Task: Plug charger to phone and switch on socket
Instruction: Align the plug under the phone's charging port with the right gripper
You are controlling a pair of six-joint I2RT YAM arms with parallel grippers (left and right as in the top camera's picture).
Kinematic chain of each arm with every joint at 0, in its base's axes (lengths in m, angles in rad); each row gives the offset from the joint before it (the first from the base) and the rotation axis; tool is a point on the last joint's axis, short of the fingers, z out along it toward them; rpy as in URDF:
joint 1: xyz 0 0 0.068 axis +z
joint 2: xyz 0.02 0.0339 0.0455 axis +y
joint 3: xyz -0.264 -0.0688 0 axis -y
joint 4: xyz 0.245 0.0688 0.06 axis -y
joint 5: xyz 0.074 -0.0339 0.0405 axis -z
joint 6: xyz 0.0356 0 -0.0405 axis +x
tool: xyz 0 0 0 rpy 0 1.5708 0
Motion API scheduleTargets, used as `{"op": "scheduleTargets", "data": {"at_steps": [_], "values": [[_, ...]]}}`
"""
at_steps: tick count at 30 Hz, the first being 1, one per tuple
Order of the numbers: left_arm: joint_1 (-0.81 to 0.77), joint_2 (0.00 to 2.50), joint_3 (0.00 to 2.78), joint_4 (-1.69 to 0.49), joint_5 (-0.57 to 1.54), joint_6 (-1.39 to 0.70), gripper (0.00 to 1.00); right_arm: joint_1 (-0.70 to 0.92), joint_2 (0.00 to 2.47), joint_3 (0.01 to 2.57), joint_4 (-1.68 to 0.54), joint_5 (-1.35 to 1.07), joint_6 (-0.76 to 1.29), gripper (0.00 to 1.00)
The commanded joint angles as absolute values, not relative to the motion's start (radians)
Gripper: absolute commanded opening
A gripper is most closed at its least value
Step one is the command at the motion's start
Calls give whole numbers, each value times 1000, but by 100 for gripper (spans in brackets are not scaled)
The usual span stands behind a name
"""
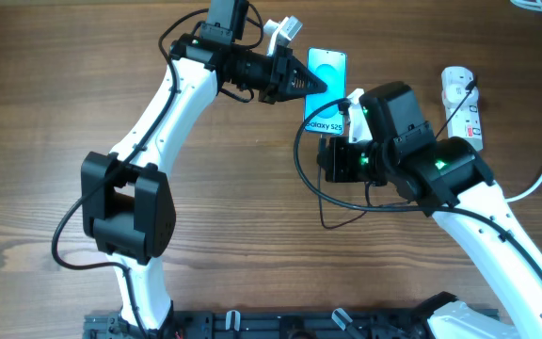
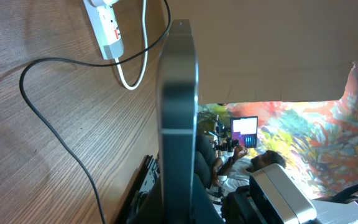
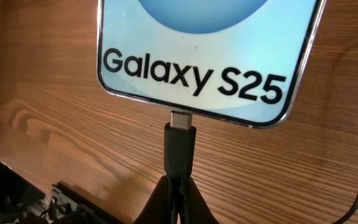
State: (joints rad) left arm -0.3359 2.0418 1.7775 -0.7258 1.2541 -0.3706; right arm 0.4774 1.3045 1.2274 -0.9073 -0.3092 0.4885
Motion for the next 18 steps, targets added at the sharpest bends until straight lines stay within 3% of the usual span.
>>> {"op": "scheduleTargets", "data": {"at_steps": [1, 18], "values": [[-339, 2001, 1788, -723, 1291, -344, 4, 484, 1318, 1239, -905, -284, 470, 4], [-339, 2001, 1788, -722, 1293, -343, 4, 484, 1319, 1239, -899, -311, 470, 4]]}}
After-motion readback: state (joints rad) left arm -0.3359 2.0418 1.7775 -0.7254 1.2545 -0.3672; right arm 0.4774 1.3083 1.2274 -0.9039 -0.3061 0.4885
